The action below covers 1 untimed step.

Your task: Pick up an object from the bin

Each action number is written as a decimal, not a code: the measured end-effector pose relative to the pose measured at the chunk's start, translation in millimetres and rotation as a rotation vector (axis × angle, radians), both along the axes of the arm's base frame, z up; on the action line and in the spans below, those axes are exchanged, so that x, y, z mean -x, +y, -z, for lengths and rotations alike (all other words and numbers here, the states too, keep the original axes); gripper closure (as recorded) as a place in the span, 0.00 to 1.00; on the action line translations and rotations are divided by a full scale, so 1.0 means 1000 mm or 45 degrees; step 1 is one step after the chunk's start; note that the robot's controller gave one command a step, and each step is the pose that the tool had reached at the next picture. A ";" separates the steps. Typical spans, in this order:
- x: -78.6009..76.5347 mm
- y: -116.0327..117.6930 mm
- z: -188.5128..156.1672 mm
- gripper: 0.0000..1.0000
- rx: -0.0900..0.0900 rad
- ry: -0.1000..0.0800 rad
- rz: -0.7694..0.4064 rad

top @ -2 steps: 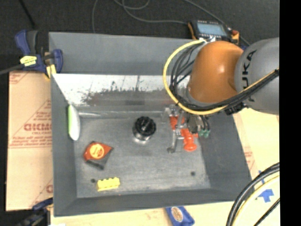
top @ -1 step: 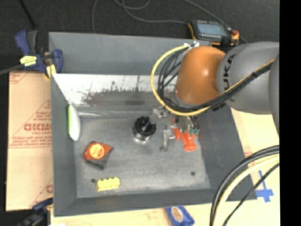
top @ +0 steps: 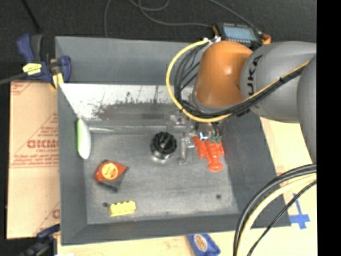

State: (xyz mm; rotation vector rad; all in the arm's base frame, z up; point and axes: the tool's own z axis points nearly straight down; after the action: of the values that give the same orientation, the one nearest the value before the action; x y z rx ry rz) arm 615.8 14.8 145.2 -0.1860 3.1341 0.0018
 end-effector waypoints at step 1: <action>-0.006 0.009 0.008 0.00 0.003 -0.004 -0.295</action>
Offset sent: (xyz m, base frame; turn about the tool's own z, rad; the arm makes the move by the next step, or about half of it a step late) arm -0.0030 -0.0024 -0.0752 0.2416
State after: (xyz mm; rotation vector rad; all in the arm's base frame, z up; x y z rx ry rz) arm 622.3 23.7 137.6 -0.5463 3.0891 -0.0019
